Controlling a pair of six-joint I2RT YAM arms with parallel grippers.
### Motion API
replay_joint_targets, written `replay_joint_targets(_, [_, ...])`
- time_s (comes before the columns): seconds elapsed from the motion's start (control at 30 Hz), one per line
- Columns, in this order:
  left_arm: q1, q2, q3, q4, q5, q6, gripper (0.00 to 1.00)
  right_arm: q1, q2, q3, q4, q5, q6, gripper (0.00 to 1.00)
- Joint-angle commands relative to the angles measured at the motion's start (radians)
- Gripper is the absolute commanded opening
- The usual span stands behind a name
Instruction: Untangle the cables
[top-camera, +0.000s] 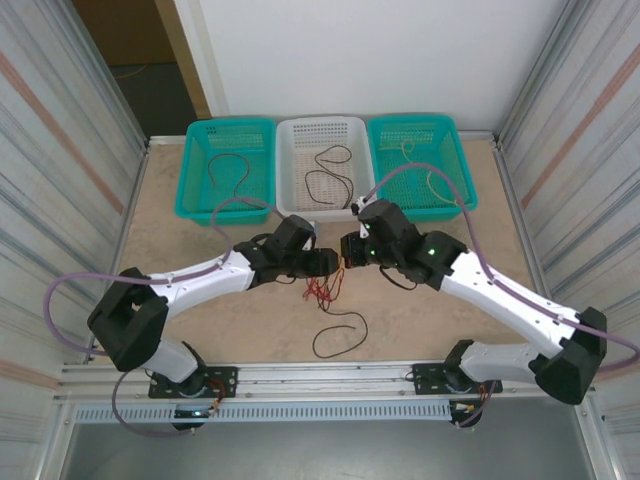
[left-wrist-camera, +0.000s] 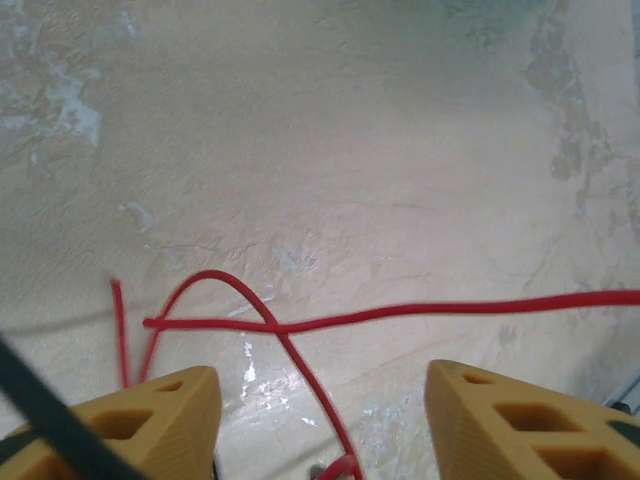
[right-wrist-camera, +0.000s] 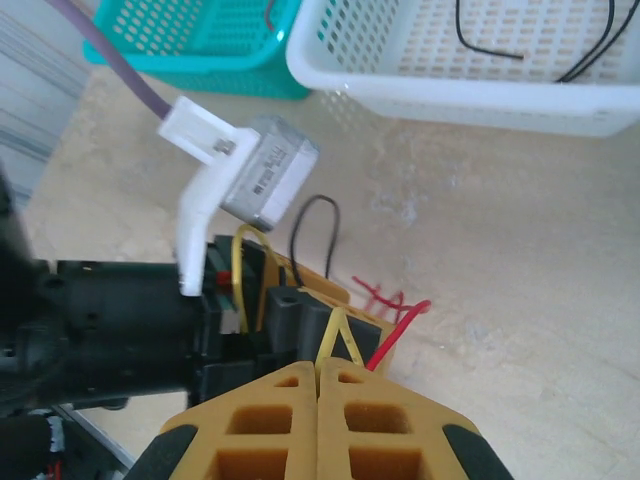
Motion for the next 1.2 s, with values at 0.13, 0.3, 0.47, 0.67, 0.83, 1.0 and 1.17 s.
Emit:
replay_joint_targets(0.13, [-0.003,-0.036,-0.045,-0.018,-0.045,-0.046,0.35,-0.013,-0.114,0.061,0.004,0.080,-0.072,0.00])
replay_joint_targets(0.3, [0.021,-0.179,-0.222,0.151,-0.065,-0.149,0.31,-0.123,-0.174,0.025,-0.015,0.039,-0.057,0.00])
replay_joint_targets(0.47, [0.075,-0.309,-0.410,0.379,-0.082,-0.302,0.26,-0.271,-0.241,-0.057,-0.007,-0.076,0.019,0.00])
replay_joint_targets(0.67, [0.089,-0.341,-0.491,0.379,-0.091,-0.353,0.49,-0.378,-0.284,-0.113,0.024,-0.181,0.066,0.00])
replay_joint_targets(0.83, [0.089,-0.322,-0.528,0.394,-0.085,-0.388,0.43,-0.388,-0.263,-0.100,0.037,-0.228,0.050,0.00])
replay_joint_targets(1.0, [0.089,-0.344,-0.496,0.381,-0.083,-0.352,0.46,-0.345,-0.093,-0.087,-0.026,-0.306,0.025,0.25])
replay_joint_targets(1.17, [0.089,-0.368,-0.464,0.326,-0.096,-0.316,0.48,-0.163,0.016,-0.155,-0.006,-0.230,0.084,0.72])
